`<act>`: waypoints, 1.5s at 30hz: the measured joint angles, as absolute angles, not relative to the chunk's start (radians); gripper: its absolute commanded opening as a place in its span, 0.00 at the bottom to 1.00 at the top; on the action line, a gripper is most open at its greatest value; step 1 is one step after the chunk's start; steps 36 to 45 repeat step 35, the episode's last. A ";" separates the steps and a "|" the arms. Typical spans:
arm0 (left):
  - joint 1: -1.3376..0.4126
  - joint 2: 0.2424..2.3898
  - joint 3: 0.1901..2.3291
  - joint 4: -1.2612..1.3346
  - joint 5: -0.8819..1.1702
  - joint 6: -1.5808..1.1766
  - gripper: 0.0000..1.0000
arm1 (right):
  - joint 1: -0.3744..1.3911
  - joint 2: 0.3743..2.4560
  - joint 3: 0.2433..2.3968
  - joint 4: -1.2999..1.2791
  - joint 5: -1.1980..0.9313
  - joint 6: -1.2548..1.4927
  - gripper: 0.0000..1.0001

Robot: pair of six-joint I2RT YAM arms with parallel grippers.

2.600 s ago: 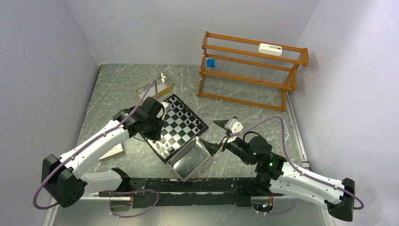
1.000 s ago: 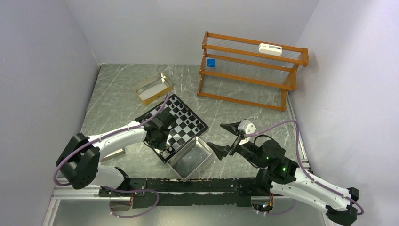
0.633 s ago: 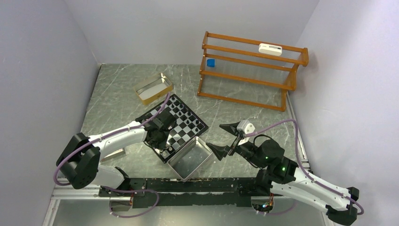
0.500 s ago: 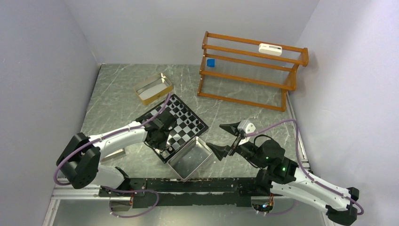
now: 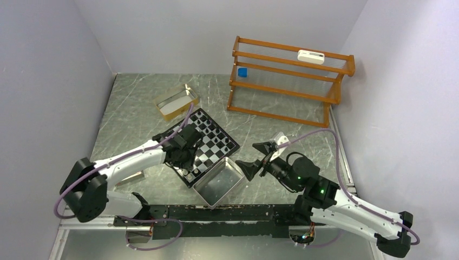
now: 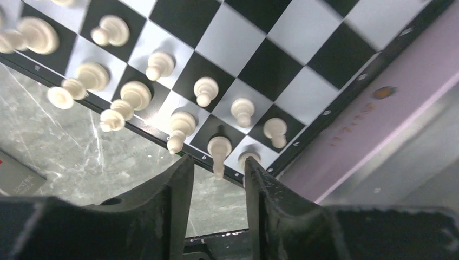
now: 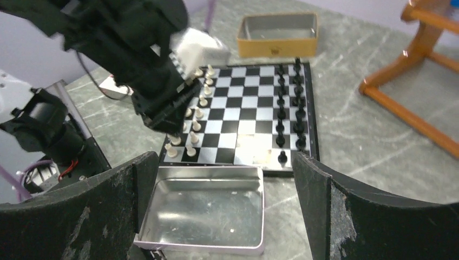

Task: Set up the chess pieces on the board
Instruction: Place the chess piece on the chessboard, then reset both arms

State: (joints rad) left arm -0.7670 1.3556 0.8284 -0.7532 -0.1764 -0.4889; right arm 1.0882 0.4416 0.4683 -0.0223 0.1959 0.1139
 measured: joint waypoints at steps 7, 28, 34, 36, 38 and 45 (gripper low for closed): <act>-0.768 1.197 0.913 -0.740 -0.214 -0.514 0.68 | 1.088 0.569 0.558 -0.143 0.329 0.252 1.00; -0.770 0.771 0.805 -0.394 -0.042 -0.458 0.98 | 1.088 0.665 0.795 -0.474 0.570 0.655 1.00; -0.770 0.731 0.738 -0.344 -0.018 -0.491 0.98 | 1.088 0.640 0.759 -0.471 0.574 0.666 1.00; -0.770 0.732 0.738 -0.335 -0.017 -0.491 0.98 | 1.088 0.643 0.758 -0.471 0.575 0.666 1.00; -0.770 0.732 0.738 -0.335 -0.017 -0.491 0.98 | 1.088 0.643 0.758 -0.471 0.575 0.666 1.00; -0.770 0.732 0.738 -0.335 -0.017 -0.491 0.98 | 1.088 0.643 0.758 -0.471 0.575 0.666 1.00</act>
